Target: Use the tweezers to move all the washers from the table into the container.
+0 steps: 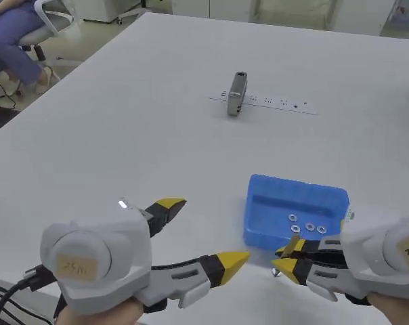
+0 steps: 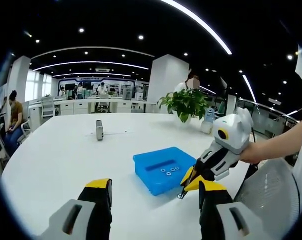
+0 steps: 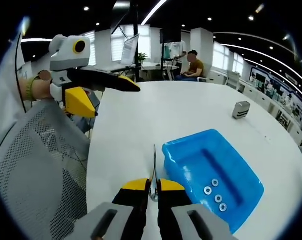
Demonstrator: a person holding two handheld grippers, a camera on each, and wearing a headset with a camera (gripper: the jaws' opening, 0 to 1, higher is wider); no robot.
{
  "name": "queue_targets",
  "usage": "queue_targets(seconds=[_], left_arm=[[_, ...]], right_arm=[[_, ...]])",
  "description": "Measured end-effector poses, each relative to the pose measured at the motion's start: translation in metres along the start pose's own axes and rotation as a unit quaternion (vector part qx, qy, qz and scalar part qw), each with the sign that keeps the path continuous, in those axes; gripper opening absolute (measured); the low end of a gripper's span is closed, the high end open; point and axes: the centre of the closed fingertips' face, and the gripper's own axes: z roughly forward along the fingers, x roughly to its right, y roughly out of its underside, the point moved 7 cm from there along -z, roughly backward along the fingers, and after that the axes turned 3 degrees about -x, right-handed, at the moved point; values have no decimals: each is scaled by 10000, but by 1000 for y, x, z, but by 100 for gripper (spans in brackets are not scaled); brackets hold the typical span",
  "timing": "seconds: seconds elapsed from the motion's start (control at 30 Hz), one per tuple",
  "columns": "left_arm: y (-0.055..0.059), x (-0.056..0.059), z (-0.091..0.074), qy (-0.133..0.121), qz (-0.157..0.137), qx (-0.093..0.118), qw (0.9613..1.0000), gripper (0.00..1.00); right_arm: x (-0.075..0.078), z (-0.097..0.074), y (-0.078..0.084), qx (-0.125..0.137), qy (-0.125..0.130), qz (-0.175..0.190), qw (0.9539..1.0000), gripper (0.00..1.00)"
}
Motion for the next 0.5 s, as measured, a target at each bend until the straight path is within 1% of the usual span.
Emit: queue_targets(seconds=[0.07,0.13,0.2,0.3,0.37,0.4,0.47,0.5], left_arm=[[0,1,1,11,11,-9,10000,72],[1,2,1,42,45,-53,10000,72],[1,2,2,51,90,-88,9999,72],[1,1,2,77,46,-54,9999,72],[1,2,2,100,33,-45,9999,72],[1,2,2,110,36,-43,9999,72],[1,3,2,141,60,-49,9999,72],[1,4,3,167,87,-59,9998,72]], right_arm=[[-1,-2,1,56,43,86,9999,3],[-3,-5,-2,254,-7,292,9993,3],[-2,-9,-5,369,-15,361,9987,3],[-1,-17,-13,527,54,412,9977,3],[1,-23,-22,714,99,516,9961,3],[2,-27,-27,849,106,594,9946,3],[5,-32,-35,1010,149,670,9925,3],[7,-33,-38,1023,168,666,9924,3]])
